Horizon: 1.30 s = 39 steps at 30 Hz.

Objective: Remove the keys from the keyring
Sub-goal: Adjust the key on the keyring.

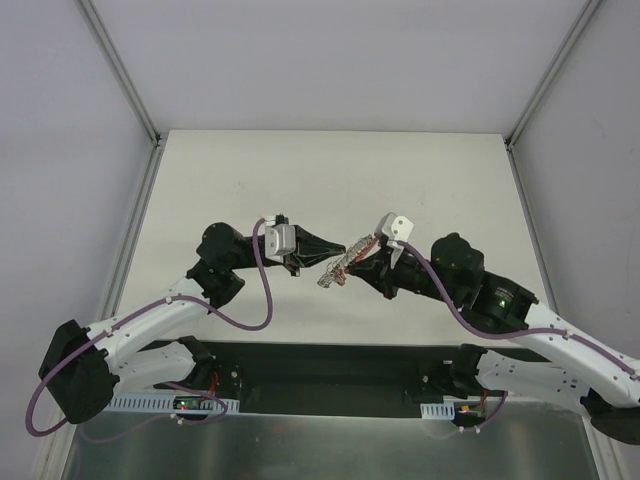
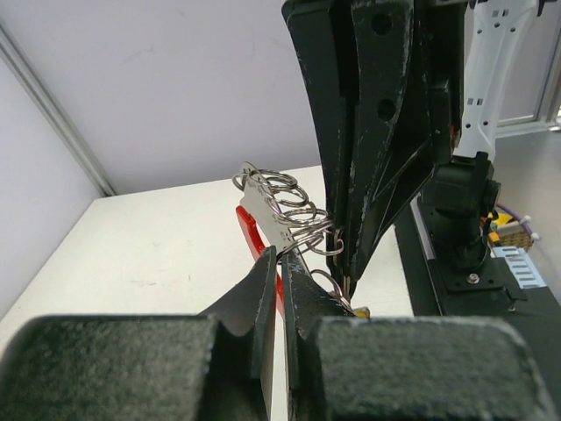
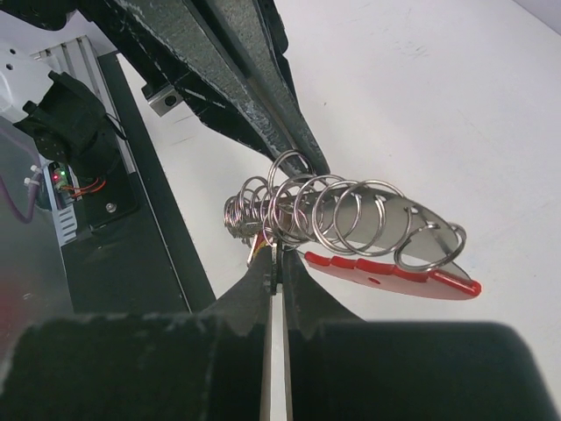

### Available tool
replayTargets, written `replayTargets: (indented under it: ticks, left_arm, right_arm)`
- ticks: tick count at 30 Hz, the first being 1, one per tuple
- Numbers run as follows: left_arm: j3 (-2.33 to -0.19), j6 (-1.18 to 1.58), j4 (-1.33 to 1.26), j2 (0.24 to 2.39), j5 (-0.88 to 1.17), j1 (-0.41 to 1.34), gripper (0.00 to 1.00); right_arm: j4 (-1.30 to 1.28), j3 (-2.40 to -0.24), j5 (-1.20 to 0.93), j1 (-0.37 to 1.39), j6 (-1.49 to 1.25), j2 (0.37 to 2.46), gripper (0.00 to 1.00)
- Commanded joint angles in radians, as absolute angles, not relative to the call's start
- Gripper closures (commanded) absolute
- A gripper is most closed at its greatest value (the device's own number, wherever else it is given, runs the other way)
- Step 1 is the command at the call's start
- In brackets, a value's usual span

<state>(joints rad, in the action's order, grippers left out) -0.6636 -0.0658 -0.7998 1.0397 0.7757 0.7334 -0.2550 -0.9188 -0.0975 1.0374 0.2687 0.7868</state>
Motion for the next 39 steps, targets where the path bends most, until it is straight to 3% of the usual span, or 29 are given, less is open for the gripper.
replayTargets:
  ticks: [1, 17, 26, 39]
  left_arm:
    - [-0.652, 0.066, -1.035, 1.026, 0.712, 0.709, 1.0]
    - [-0.607, 0.221, -1.172, 1.048, 0.779, 0.729, 1.0]
    - [-0.666, -0.035, -0.712, 0.988, 0.614, 0.729, 1.0]
    - [-0.676, -0.175, -0.529, 0.923, 0.565, 0.73, 1.0]
  right_arm:
    - [-0.246, -0.904, -0.176, 1.042, 0.233, 0.807, 0.99]
    - [-0.219, -0.907, -0.15, 1.02, 0.215, 0.83, 0.99]
    - [-0.219, -0.9, -0.176, 1.02, 0.196, 0.778, 0.99]
    - [-0.199, -0.891, -0.184, 1.02, 0.189, 0.781, 0.99]
